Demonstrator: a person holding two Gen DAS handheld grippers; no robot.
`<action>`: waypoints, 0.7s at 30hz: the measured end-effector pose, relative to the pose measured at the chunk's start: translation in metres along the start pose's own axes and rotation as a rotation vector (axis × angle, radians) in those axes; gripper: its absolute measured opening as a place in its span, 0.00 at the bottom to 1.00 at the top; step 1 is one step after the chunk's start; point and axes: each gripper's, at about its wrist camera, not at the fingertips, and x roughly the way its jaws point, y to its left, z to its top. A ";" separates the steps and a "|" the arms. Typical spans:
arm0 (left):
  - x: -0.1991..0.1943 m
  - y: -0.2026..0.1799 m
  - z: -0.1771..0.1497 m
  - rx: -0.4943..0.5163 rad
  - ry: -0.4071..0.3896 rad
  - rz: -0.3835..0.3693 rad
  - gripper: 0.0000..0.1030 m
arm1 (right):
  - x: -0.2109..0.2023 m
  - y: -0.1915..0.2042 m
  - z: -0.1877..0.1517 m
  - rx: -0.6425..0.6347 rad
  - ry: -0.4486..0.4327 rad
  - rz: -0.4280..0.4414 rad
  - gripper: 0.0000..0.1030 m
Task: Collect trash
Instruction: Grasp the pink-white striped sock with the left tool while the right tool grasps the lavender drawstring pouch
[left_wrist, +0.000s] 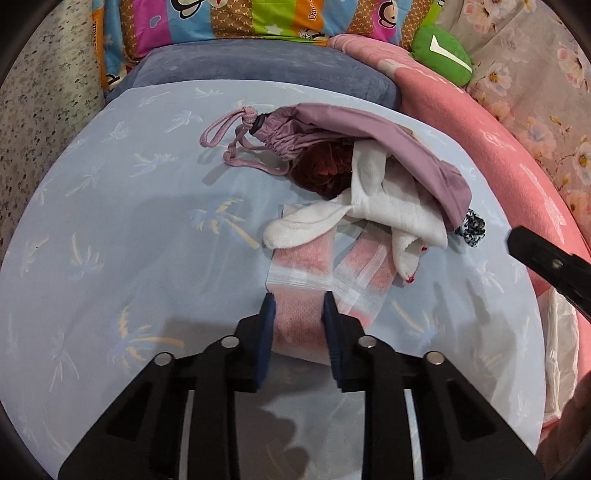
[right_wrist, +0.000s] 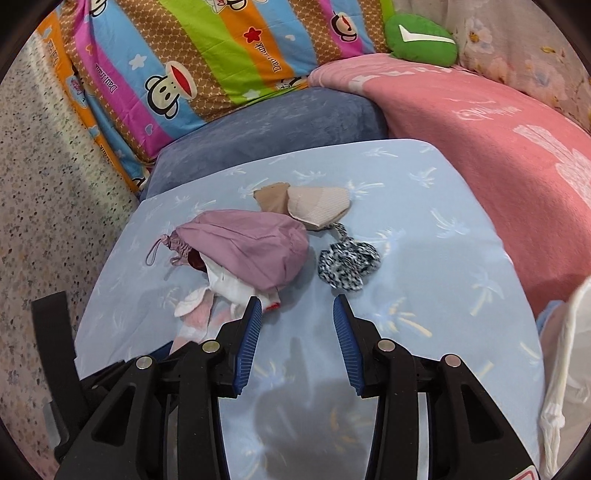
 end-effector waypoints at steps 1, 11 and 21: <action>-0.001 0.001 0.001 0.002 -0.006 0.000 0.20 | 0.003 0.001 0.002 -0.001 0.001 0.003 0.39; -0.007 0.008 0.014 -0.003 -0.036 -0.009 0.18 | 0.044 0.016 0.017 -0.015 0.023 0.006 0.23; -0.022 0.008 0.017 -0.005 -0.064 -0.010 0.18 | 0.015 0.018 0.015 -0.004 -0.024 0.029 0.01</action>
